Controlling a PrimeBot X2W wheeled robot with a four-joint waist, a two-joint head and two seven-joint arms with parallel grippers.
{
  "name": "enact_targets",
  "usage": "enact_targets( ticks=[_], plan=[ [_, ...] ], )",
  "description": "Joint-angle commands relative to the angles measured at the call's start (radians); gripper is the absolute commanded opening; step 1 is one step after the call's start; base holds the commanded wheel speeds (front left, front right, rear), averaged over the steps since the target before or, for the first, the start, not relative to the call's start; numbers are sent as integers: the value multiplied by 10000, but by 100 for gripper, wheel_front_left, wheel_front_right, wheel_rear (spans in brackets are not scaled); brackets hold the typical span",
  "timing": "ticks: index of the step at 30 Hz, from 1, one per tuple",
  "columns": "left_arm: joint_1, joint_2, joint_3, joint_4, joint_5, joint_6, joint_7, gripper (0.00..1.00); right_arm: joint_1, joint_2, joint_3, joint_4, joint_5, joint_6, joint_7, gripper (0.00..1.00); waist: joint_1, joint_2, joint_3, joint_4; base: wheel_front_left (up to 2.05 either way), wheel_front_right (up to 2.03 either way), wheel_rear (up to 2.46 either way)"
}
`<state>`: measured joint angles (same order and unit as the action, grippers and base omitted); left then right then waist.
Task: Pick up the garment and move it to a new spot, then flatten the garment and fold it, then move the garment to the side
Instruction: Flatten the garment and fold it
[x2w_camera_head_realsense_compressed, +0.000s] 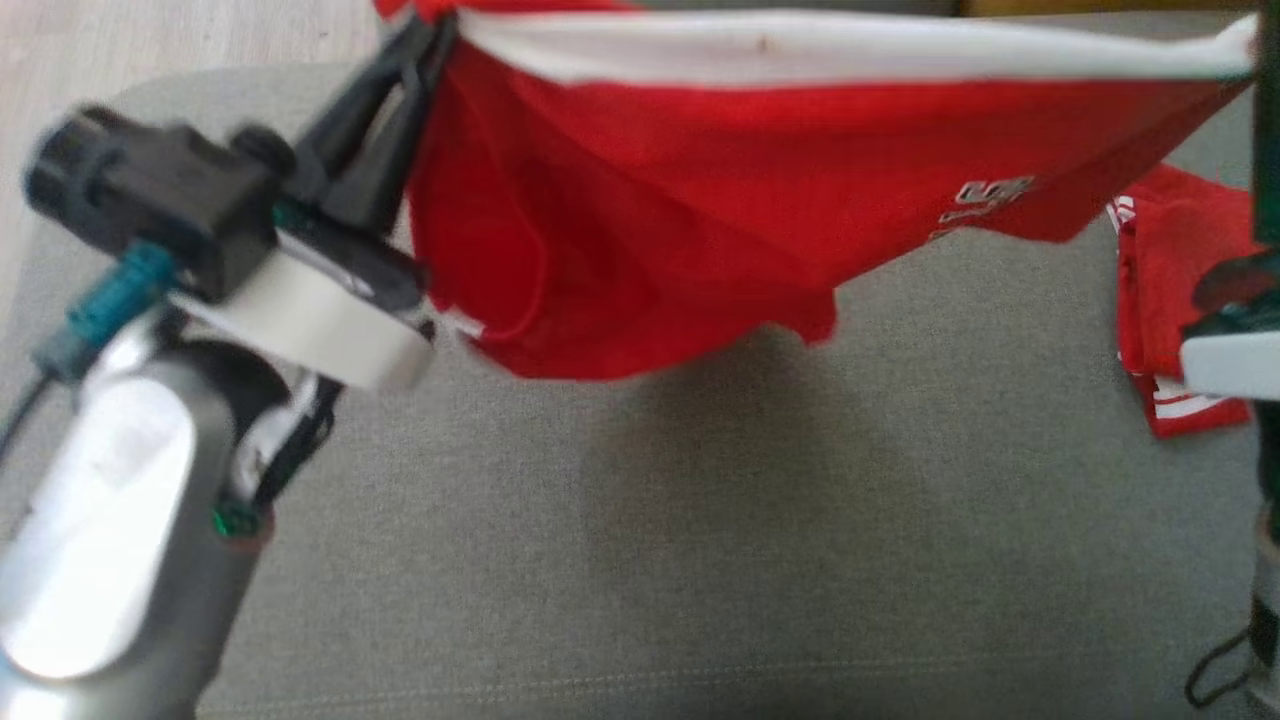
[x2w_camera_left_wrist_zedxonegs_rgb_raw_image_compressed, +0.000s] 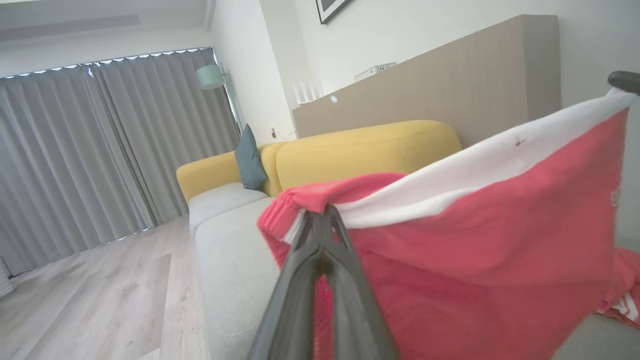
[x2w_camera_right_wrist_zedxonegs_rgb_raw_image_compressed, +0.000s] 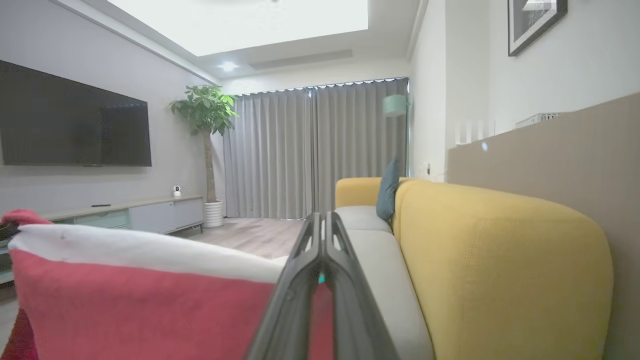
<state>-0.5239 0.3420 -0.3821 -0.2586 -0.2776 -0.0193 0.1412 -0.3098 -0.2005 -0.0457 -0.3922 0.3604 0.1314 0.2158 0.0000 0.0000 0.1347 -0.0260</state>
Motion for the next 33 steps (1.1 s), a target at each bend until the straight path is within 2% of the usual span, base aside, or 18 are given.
enact_targets(
  ticks=[1,8,13,18,26,30,33],
  plan=[
    [-733,409,538,-374,-97,-68,287,0,-474,-84,90,-429,71,-7,216,0,0,0,18,-3,0,0,0],
    [-1291,338,531,-73,-542,-216,898,0,-965,44,-13,-411,208,-7,592,0,0,0,284,15,0,0,0],
    [-2357,-70,406,1360,-988,-492,879,0,-2119,1,187,600,623,-7,638,0,0,0,920,-8,0,0,0],
    [-4460,-618,476,4075,-1103,-695,187,0,-4623,-164,715,2740,1017,-7,155,0,0,0,1643,-139,0,0,0],
    [-7456,-1190,578,7997,-760,-869,-2371,0,-8375,257,1831,6665,1394,-7,-1544,0,0,0,2039,-418,0,0,0],
    [-7941,-1435,474,9556,-857,-965,-3219,0,-9158,473,2549,8230,1654,-7,-2362,0,0,0,2242,-443,0,0,0],
    [-7708,-1681,409,10714,-1167,-1032,-3482,0,-9099,690,3035,9430,2041,-7,-2751,0,0,0,2457,-424,0,0,0]
  ],
)
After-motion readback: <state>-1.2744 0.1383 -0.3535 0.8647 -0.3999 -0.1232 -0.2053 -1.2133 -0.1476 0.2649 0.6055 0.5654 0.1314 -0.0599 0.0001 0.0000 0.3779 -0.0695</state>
